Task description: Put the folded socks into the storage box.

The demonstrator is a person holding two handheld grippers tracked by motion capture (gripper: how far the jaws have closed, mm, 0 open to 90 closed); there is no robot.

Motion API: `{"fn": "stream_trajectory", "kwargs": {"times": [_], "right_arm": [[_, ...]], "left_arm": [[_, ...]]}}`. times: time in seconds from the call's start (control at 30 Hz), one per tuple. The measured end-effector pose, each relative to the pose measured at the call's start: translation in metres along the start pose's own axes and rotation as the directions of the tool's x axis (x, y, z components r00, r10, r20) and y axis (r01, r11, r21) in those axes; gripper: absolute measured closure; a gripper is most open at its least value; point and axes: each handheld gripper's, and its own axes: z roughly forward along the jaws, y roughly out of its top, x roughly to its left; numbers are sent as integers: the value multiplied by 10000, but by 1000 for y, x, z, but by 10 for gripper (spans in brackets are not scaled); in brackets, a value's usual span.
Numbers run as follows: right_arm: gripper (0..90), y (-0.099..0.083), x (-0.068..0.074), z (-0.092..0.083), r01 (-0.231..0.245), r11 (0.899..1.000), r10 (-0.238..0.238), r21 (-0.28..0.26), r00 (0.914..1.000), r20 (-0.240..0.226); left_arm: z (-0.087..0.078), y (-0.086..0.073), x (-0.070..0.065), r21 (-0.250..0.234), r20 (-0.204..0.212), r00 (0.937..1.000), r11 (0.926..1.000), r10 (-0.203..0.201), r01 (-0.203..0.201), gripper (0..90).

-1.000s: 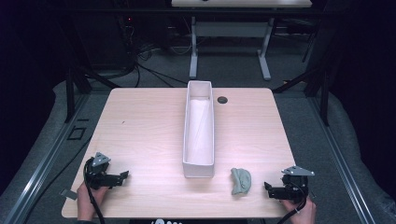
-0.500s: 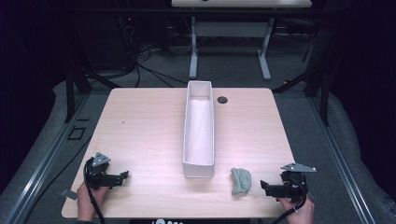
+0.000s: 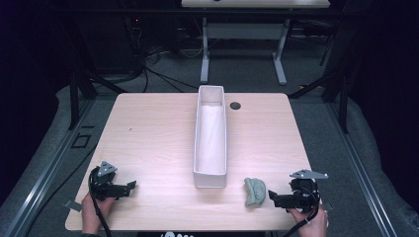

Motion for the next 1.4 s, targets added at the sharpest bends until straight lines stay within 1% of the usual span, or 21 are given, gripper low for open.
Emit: {"fn": "stream_trajectory", "kwargs": {"times": [0.03, 0.1, 0.2, 0.4, 0.43, 0.5, 0.53, 0.57, 0.63, 0.67, 0.7, 0.73, 0.83, 0.87, 0.9, 1.0, 1.2, 1.23, 1.27, 1.3, 1.4], "right_arm": [[0, 0, 0, 0, 0, 10000, 0, 0, 10000, 0], [0, 2, 4, -1, 12, 10000, -11, 40, 9995, -326], [0, 8, 14, -1, 209, 9997, -207, 98, 9997, -161], [16, 18, 30, 2, 475, 9985, -468, 263, 9986, -254], [26, 19, 32, 4, 515, 9983, -504, 287, 9981, -357], [37, 20, 35, 6, 504, 9983, -496, 305, 9984, -289], [44, 21, 37, 8, 520, 9980, -508, 350, 9981, -351], [65, 22, 41, 13, 497, 9976, -465, 476, 9968, -652], [74, 23, 44, 17, 564, 9968, -525, 564, 9963, -678], [108, 23, 49, 25, 451, 9965, -417, 707, 9979, -500], [108, 23, 49, 25, 451, 9965, -417, 707, 9979, -500], [123, 23, 50, 29, 388, 9957, -329, 847, 9971, -692], [162, 20, 50, 40, 276, 9946, -214, 998, 9978, -631], [192, 19, 48, 43, 213, 9942, -144, 1053, 9977, -657], [220, 18, 48, 44, 146, 9942, -95, 1067, 9988, -486], [312, 16, 45, 47, 2, 9926, 60, 1211, 9987, -508], [459, 14, 44, 51, 154, 9896, -76, 1431, 9985, -551], [459, 14, 44, 51, 154, 9896, -76, 1431, 9985, -551], [489, 14, 44, 51, 178, 9889, -91, 1475, 9982, -590], [547, 14, 45, 51, 304, 9890, -210, 1445, 9976, -666], [608, 13, 46, 52, 358, 9883, -261, 1483, 9974, -667]], "left_arm": [[0, 0, 0, 0, 0, 10000, 10000, 0, 0, 2], [0, 0, 0, -2, 1, 10000, 10000, 1, -1, 3], [0, 0, 0, 0, 1, 10000, 10000, 1, -1, 3], [0, 0, 0, -4, -1, 10000, 10000, -4, 4, 3], [0, 0, 0, 0, -1, 10000, 10000, 2, -2, 2], [0, 0, 0, -3, -1, 10000, 10000, 0, 0, 2], [0, 0, 0, -3, -4, 10000, 10000, -4, 4, 3], [0, 0, 0, 8, -10, 10000, 10000, -1, 1, 3], [0, 0, 0, 11, -13, 10000, 10000, -2, 2, 3], [0, 0, 0, 12, -11, 10000, 10000, 0, 0, 3], [0, 0, 0, 11, -13, 10000, 10000, 1, -1, 3], [0, 0, 0, 9, -28, 10000, 10000, -6, 6, 3], [0, 0, 0, 12, -19, 10000, 10000, -7, 7, 3], [0, 0, 0, 10, -19, 10000, 10000, -7, 7, 3], [0, 0, 0, 14, -20, 10000, 10000, 9, -9, 3], [0, 0, 0, 13, -23, 10000, 10000, 7, -7, 4], [0, 0, 0, 21, -23, 10000, 10000, -11, 11, 4], [0, 0, 0, 22, -19, 10000, 10000, 8, -8, 4], [0, 0, 0, 24, -25, 10000, 10000, 8, -8, 3], [0, 0, 0, 23, -25, 10000, 10000, 5, -5, 3], [0, 0, 0, 28, -31, 10000, 10000, 9, -9, 3]]}}
